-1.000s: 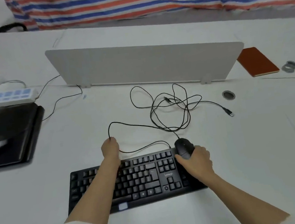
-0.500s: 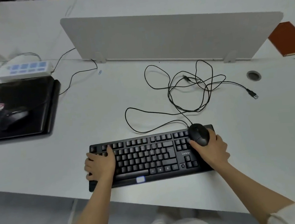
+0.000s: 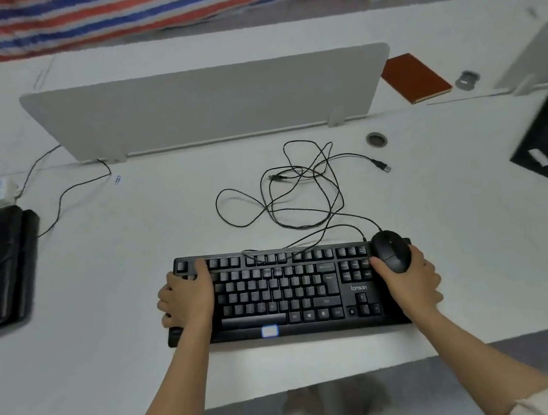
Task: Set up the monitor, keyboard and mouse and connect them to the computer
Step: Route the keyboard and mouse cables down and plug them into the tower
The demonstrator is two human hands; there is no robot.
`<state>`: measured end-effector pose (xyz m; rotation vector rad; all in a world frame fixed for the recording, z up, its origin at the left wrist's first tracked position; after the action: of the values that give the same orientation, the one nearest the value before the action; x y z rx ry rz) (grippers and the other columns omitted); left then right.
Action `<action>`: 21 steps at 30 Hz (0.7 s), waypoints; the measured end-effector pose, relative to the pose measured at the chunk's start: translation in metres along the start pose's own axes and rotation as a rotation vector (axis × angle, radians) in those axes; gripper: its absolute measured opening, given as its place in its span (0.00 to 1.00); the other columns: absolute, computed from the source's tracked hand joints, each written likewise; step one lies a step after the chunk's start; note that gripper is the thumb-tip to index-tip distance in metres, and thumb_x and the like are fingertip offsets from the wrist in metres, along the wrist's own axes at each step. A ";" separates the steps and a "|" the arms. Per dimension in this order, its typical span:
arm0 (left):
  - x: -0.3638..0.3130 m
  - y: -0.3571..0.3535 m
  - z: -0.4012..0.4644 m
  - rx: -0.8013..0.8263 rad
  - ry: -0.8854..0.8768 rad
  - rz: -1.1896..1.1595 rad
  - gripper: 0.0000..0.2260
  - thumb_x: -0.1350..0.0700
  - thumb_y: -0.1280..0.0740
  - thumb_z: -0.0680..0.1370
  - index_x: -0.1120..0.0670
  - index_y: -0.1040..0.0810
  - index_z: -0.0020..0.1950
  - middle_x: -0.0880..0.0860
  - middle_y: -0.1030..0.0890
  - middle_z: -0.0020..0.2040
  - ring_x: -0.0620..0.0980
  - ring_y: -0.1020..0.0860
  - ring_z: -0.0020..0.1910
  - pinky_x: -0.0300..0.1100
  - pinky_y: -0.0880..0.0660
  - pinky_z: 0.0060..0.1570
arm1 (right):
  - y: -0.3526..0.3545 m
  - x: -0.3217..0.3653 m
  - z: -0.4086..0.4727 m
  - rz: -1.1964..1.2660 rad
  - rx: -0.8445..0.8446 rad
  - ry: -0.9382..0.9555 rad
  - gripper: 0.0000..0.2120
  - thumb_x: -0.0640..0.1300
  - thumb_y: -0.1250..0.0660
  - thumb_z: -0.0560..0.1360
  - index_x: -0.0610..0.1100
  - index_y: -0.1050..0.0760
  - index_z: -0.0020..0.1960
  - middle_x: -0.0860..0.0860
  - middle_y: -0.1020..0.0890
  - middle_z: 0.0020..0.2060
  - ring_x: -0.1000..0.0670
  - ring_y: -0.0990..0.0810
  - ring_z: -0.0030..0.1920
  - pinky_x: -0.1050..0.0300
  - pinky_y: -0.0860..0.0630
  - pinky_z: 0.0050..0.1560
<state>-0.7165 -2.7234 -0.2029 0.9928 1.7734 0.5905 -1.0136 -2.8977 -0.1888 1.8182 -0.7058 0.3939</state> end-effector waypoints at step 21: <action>-0.094 -0.218 -0.374 0.332 -0.588 0.311 0.31 0.38 0.44 0.75 0.59 0.35 0.70 0.62 0.35 0.69 0.61 0.39 0.68 0.62 0.42 0.65 | 0.251 -0.368 -0.015 0.335 -0.416 -0.545 0.36 0.63 0.32 0.69 0.50 0.40 0.71 0.42 0.33 0.67 0.38 0.38 0.67 0.37 0.40 0.64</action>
<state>-1.1198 -2.9036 -0.1690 1.5097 1.2165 0.1536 -1.4546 -2.8398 -0.2116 1.4080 -1.3705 -0.0501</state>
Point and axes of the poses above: each hand's wrist, its own z-axis towards the middle knuckle, its own y-axis out of the back of the hand, x = y × z, the point moved 2 cm from there along z, towards the middle knuckle
